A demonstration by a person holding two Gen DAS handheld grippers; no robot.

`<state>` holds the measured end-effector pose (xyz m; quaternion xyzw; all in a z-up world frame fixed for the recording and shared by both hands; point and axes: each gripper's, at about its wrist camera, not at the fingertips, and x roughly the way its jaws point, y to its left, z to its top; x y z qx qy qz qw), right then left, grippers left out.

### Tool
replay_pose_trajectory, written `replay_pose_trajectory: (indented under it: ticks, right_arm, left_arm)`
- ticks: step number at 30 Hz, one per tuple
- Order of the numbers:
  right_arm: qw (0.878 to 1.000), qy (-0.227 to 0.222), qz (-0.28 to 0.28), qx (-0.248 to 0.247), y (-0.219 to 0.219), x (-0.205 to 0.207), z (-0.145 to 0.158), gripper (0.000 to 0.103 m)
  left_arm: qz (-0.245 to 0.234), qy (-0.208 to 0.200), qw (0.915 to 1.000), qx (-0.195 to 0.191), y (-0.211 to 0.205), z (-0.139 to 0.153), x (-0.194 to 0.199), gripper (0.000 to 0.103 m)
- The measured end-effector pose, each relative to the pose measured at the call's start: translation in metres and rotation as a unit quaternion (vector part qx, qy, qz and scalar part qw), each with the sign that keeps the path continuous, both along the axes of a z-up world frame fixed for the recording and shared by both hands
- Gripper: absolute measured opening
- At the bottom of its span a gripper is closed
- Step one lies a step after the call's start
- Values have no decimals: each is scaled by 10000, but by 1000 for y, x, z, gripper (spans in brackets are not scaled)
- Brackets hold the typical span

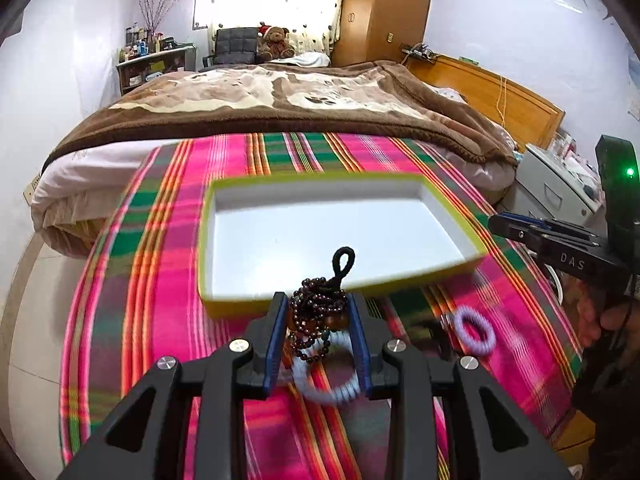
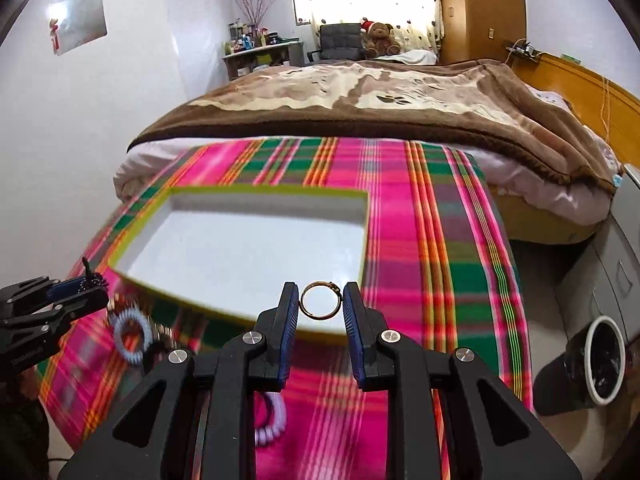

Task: Organize jewelry
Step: 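Grasp the gold ring with the right tool while the left tool lifts the beaded bracelet, then carry both items into the white box and open both tools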

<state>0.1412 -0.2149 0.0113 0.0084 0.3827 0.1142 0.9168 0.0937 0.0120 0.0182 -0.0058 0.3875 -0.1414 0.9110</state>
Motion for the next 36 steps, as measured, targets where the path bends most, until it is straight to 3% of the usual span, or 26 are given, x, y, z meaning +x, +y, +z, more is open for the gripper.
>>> replay_pose_trajectory:
  ticks: [8,17,24,36]
  right_arm:
    - [9998,90,108,-137,16,55,-3,24]
    - [9986,403,171,-286,23,96,-30,24]
    - [9973,649,140,-302,23,115,-48,24]
    - [9961,705,191,-500,34,124,-53,24]
  left_arm:
    - [0,61,9999,100,3,1,56,31]
    - [77,409,9989,207,7,-22,107,31]
    - [119,675,9972,295,6,-41,126,31]
    - [147,808,9957,423,2,-49,137,32]
